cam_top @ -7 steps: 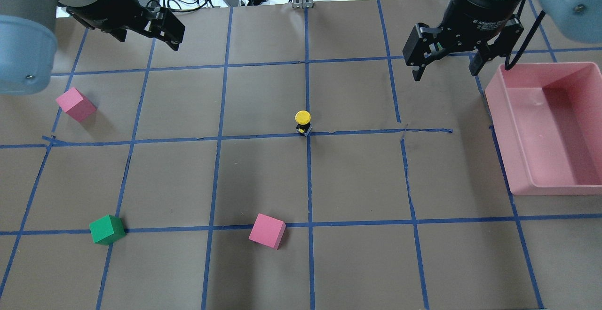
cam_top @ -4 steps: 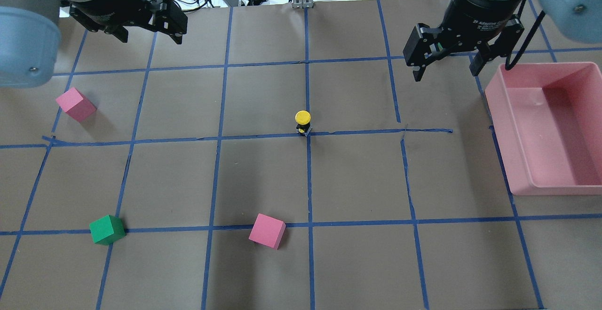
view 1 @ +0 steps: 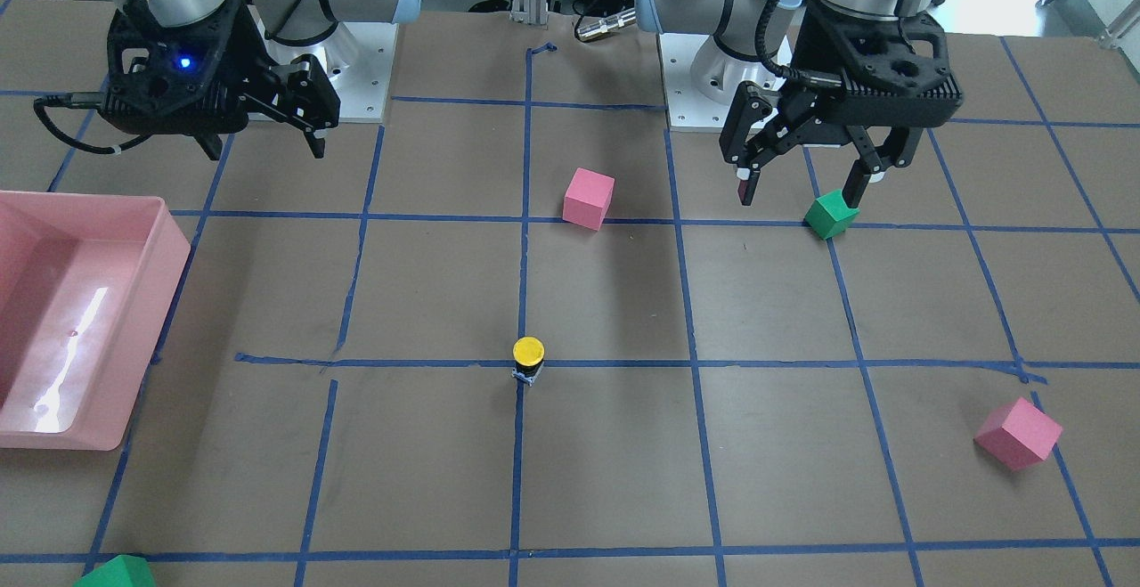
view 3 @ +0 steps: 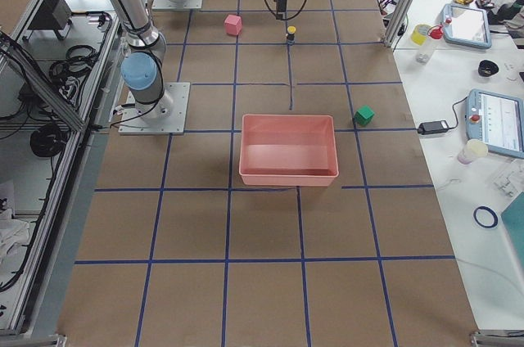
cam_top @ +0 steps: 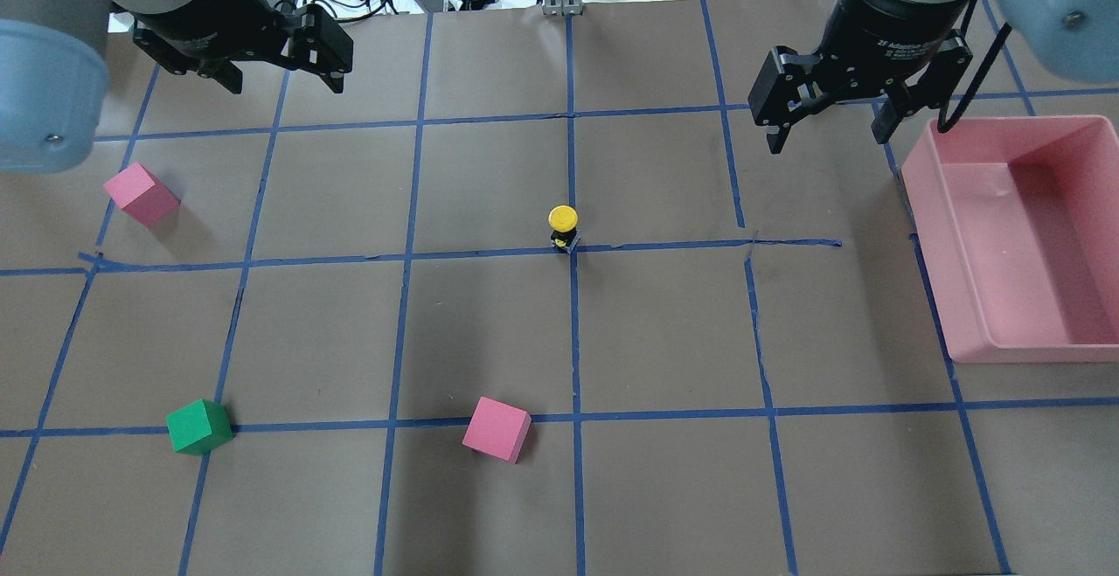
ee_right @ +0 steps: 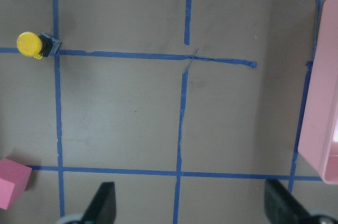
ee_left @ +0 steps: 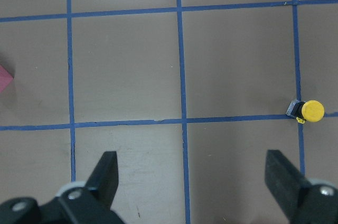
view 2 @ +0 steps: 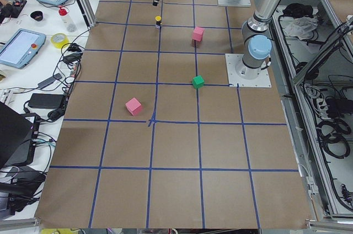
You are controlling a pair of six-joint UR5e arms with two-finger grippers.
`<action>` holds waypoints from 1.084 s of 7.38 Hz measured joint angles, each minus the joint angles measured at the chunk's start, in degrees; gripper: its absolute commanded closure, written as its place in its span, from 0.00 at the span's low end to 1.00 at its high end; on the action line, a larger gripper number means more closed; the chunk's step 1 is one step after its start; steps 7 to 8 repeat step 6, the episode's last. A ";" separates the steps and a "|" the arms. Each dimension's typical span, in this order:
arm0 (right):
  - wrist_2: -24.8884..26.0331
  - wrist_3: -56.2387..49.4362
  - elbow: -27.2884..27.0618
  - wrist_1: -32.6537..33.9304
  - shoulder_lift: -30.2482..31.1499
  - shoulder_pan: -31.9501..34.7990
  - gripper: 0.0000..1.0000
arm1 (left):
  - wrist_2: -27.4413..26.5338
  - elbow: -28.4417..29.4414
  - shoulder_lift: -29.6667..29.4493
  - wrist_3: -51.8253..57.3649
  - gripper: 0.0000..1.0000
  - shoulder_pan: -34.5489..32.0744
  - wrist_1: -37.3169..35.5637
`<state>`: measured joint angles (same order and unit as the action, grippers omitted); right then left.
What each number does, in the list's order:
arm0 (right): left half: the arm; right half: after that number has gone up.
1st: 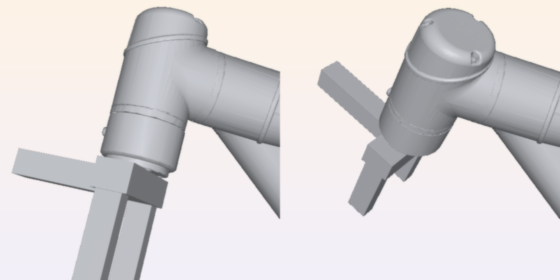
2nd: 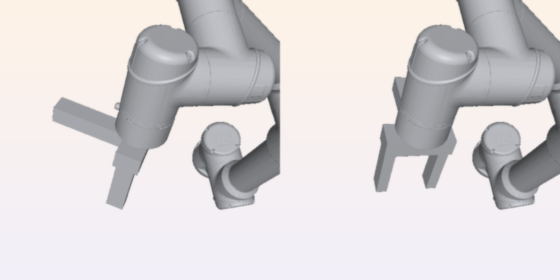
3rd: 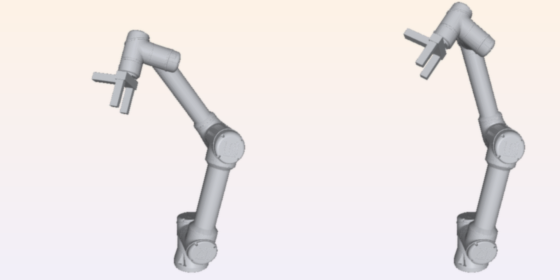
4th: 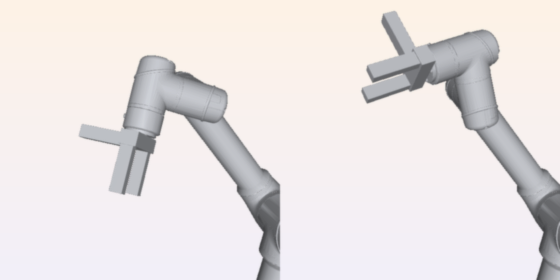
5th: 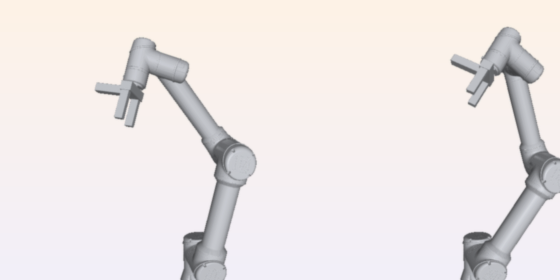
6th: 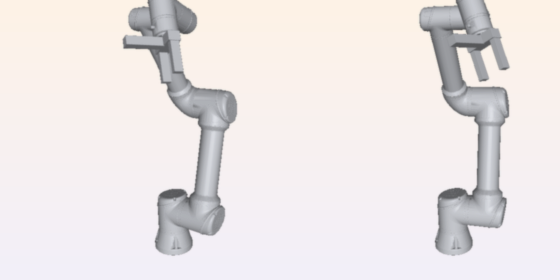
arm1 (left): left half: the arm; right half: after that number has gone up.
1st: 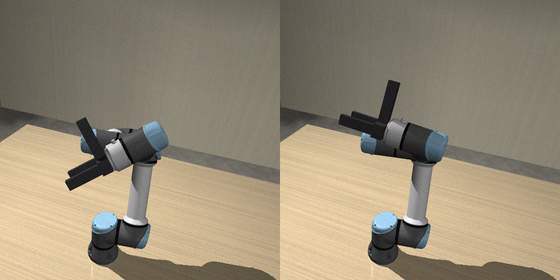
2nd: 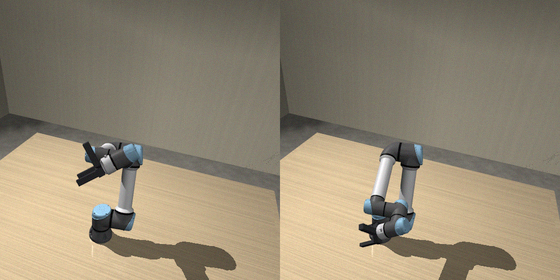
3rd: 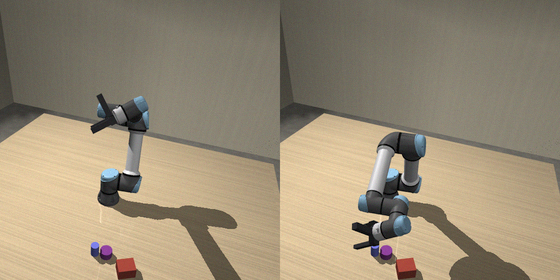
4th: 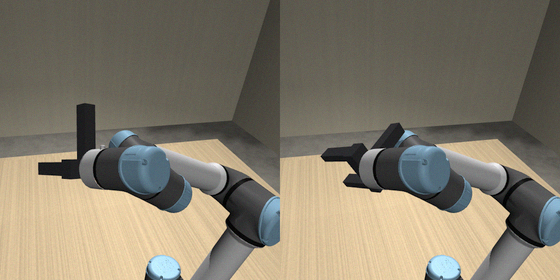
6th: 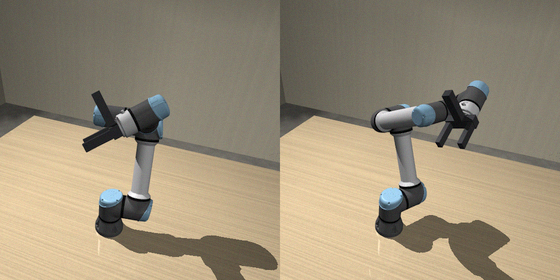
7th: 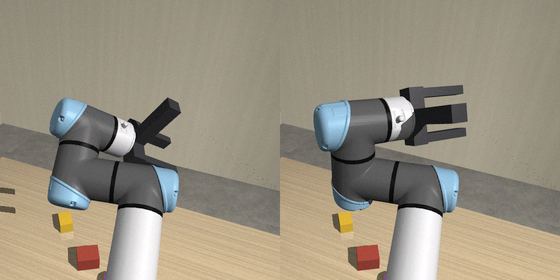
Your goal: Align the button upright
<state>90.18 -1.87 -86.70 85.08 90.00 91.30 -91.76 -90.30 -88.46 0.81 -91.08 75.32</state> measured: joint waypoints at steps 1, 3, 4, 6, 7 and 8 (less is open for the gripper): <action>-0.02 -0.02 -0.03 0.00 0.00 0.01 0.00 | 0.03 0.14 0.01 -0.05 0.00 0.01 0.97; 0.06 0.00 -0.04 -0.12 0.00 0.01 0.00 | 0.56 1.17 -0.05 -0.43 0.00 0.13 6.72; 0.08 -0.04 -0.05 -0.15 0.00 0.02 0.00 | 1.60 1.63 -0.09 -0.90 0.00 0.30 8.30; 0.05 -0.06 -0.05 -0.12 0.00 0.02 0.00 | 2.79 1.90 -0.05 -1.27 0.00 0.41 9.19; 0.05 -0.06 -0.05 -0.12 0.00 0.02 0.00 | 2.79 1.90 -0.05 -1.27 0.00 0.41 9.19; 0.05 -0.06 -0.05 -0.12 0.00 0.02 0.00 | 2.79 1.90 -0.05 -1.27 0.00 0.41 9.19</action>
